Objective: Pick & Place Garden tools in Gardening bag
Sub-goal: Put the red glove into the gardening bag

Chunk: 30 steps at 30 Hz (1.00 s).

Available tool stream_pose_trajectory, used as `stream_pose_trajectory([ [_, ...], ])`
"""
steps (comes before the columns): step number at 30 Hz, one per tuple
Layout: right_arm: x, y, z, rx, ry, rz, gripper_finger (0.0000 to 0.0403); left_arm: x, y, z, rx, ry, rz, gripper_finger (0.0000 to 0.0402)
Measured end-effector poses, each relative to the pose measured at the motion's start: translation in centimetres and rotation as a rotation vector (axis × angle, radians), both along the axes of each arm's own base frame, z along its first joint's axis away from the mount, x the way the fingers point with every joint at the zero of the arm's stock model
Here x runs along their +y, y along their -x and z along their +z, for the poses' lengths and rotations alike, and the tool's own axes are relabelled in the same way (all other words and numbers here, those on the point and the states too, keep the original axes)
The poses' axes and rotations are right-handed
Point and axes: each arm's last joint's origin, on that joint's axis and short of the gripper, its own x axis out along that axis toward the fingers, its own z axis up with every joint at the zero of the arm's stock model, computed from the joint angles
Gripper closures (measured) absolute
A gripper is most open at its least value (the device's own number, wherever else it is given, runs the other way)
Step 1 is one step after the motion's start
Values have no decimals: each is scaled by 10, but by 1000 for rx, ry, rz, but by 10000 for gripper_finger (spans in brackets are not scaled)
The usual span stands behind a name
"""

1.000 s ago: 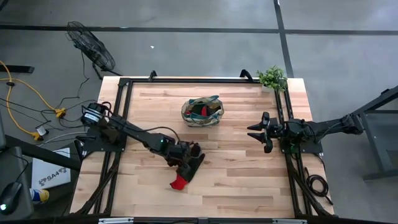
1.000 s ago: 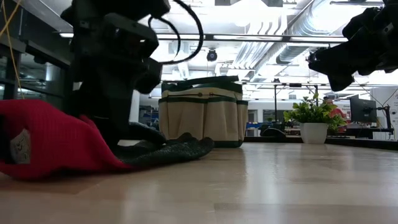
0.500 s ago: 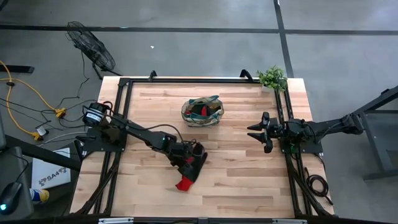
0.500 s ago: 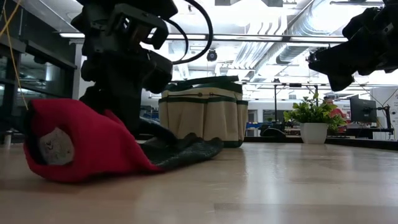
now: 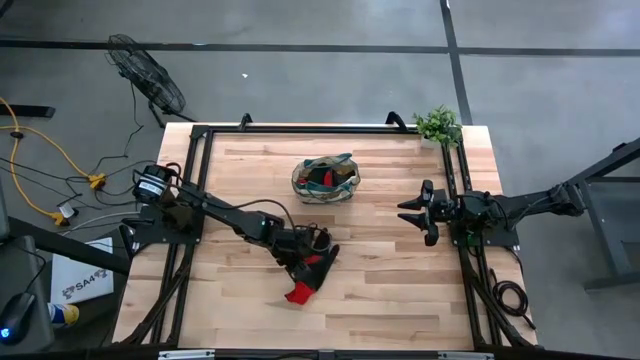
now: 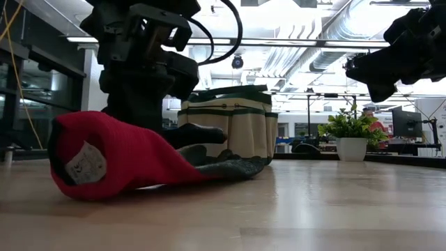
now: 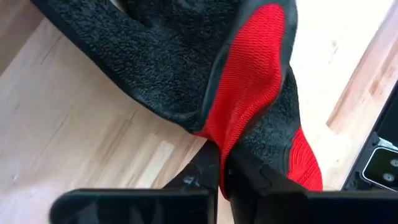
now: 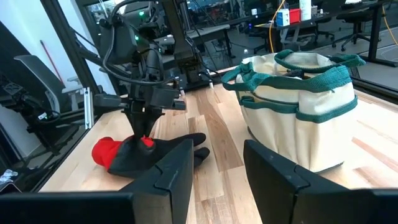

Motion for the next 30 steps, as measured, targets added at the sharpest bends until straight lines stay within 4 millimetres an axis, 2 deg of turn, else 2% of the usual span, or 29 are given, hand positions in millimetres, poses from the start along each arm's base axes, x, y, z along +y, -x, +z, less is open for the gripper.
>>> stream_pose_trajectory([
  [9, 0, 0, 0, 0, 0, 0, 268, 2, 0, 4, -17, -42, -50, 398],
  [22, 0, 0, 0, 1, 0, 0, 268, 5, 8, 53, 28, -138, -146, 400],
  [26, 0, 0, 0, 1, 0, 0, 268, 5, 6, 73, 37, -189, -185, 401],
  [30, 0, 0, 0, 1, 0, 0, 268, 6, 5, 102, 48, -284, -227, 401],
])
